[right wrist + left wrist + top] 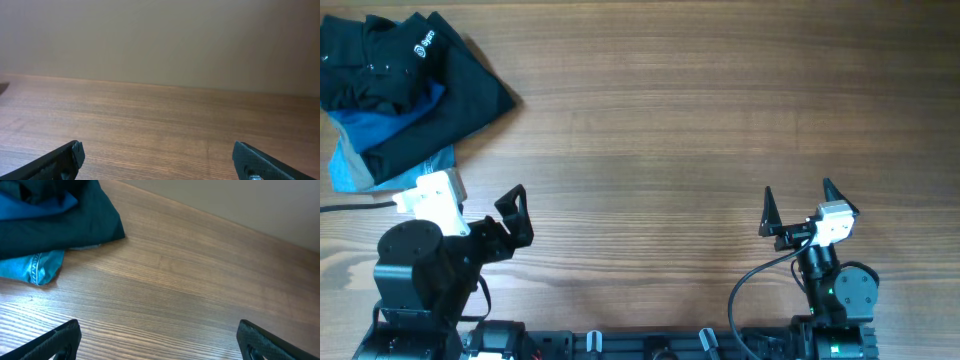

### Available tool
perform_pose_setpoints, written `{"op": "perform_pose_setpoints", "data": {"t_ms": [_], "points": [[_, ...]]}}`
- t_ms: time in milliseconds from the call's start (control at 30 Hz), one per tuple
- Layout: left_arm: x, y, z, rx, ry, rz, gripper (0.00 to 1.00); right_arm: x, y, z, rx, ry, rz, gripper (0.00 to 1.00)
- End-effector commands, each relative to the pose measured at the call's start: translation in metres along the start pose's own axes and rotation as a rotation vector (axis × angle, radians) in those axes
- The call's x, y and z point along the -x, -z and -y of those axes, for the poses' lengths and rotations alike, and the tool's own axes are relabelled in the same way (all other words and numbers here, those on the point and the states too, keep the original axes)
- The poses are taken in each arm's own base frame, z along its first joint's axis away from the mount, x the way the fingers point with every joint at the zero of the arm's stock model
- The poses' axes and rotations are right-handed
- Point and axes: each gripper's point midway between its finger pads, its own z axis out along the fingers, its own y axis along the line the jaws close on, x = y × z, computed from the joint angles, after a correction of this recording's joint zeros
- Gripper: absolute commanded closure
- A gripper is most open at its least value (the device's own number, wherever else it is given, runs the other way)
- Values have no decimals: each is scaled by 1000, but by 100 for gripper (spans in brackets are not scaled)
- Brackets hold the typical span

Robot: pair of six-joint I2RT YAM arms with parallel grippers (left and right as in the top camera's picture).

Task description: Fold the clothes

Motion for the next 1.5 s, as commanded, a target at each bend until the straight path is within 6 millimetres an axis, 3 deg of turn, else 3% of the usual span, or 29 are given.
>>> {"op": "perform_pose_setpoints", "data": {"t_ms": [0,433,500,667,800,967,1067,1233,1467], "points": [[-1,-1,-2,10,9,2,0,4,1,-1,2,-12,17,0],[-3,4,-3,2,9,23,0,4,1,-1,2,-12,17,0],[-19,4,-9,8,1,8,0,4,1,-1,2,-12,17,0],[-55,-40,-24,-52,7,162,0,4,1,-1,2,-12,17,0],[-66,-70,-23,-162,2,346,0,4,1,-1,2,-12,17,0],[-36,-63,-29,-146,13,569,0,4,1,-1,2,-12,17,0],[-30,-65,-30,-158,11,647,0,4,1,-1,2,-12,16,0],[-72,-96,-40,-127,-16,478,0,3,0,-1,2,-12,16,0],[-72,-96,-38,-139,-19,474,0,3,0,-1,2,-12,16,0]]}}
